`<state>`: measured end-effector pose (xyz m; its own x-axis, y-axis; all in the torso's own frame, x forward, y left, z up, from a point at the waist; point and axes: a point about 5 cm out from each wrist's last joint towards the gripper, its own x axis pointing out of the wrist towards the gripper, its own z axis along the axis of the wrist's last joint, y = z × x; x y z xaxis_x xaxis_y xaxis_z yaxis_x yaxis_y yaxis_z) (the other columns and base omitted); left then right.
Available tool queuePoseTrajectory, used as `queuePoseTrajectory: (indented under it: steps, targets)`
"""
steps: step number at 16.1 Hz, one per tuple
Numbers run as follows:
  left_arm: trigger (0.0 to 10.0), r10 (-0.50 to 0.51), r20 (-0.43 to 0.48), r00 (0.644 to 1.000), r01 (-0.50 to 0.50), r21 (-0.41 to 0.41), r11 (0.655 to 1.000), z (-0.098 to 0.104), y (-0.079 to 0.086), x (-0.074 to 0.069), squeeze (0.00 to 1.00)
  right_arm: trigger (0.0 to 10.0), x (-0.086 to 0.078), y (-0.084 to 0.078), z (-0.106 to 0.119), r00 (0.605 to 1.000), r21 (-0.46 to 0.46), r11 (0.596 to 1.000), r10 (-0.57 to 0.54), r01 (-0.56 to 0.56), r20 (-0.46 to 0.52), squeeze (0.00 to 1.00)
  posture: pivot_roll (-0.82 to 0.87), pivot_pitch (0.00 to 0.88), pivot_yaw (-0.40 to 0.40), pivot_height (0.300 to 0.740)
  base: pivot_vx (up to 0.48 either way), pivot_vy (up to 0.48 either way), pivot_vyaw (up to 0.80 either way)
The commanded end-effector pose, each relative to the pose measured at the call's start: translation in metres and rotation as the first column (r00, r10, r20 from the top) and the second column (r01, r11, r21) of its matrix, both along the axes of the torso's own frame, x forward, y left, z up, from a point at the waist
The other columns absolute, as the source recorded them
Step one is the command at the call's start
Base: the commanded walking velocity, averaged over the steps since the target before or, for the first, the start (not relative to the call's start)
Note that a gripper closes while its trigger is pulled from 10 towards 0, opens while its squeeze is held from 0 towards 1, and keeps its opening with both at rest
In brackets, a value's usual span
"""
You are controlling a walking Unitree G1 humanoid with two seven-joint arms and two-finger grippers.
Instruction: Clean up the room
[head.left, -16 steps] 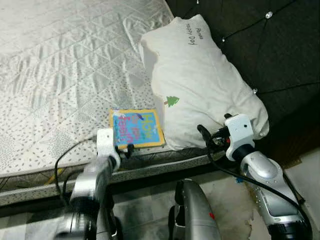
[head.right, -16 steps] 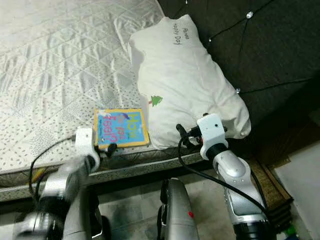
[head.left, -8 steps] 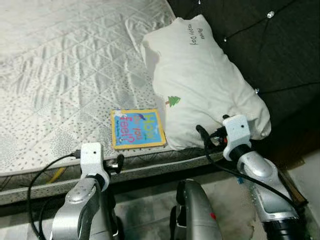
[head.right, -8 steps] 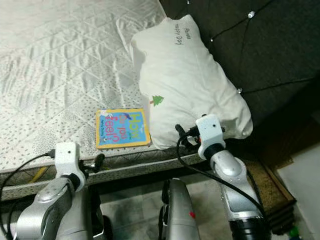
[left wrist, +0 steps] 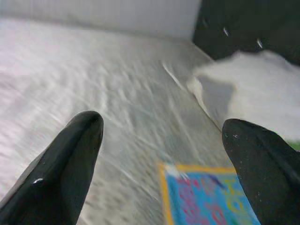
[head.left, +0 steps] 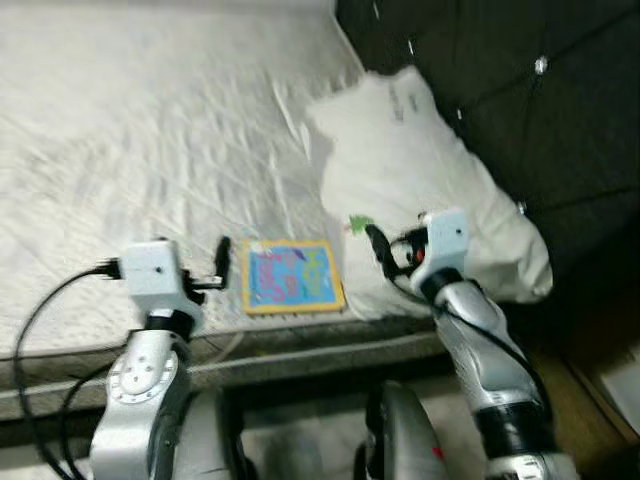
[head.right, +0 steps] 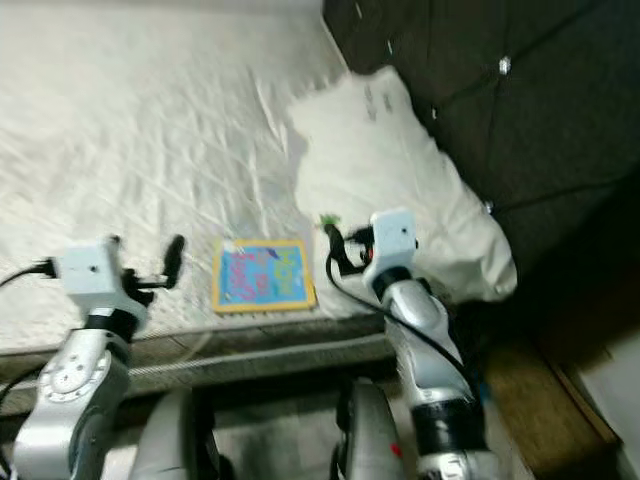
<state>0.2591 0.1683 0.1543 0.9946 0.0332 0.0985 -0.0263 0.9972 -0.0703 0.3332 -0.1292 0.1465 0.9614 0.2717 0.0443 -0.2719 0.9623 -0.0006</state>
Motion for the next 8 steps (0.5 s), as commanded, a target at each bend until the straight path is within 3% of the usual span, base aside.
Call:
queuePoseTrajectory:
  steps: [1,3,8]
  targets:
    - [10.0,0.024,0.001,1.000,-0.024,0.013,1.000,-0.004,0.005,0.001,0.00,10.0,0.005,-0.006,0.000,0.999,0.081,0.996,-0.043,0.044,-0.006,0.00,0.09,0.000,-0.037,0.576,0.000,0.000,0.00]
    - [10.0,0.033,0.001,0.999,-0.033,0.018,0.999,-0.005,0.007,0.003,0.00,10.0,0.007,-0.004,0.003,0.999,0.122,0.992,-0.044,0.043,0.000,0.00,0.09,0.000,-0.033,0.576,0.000,0.000,0.00]
    - [10.0,0.091,0.073,0.993,-0.093,0.026,0.995,0.005,0.024,0.027,0.00,10.0,0.032,0.005,0.027,0.997,0.163,0.986,-0.028,0.017,0.070,0.00,0.11,0.000,-0.037,0.625,0.000,0.000,0.00]
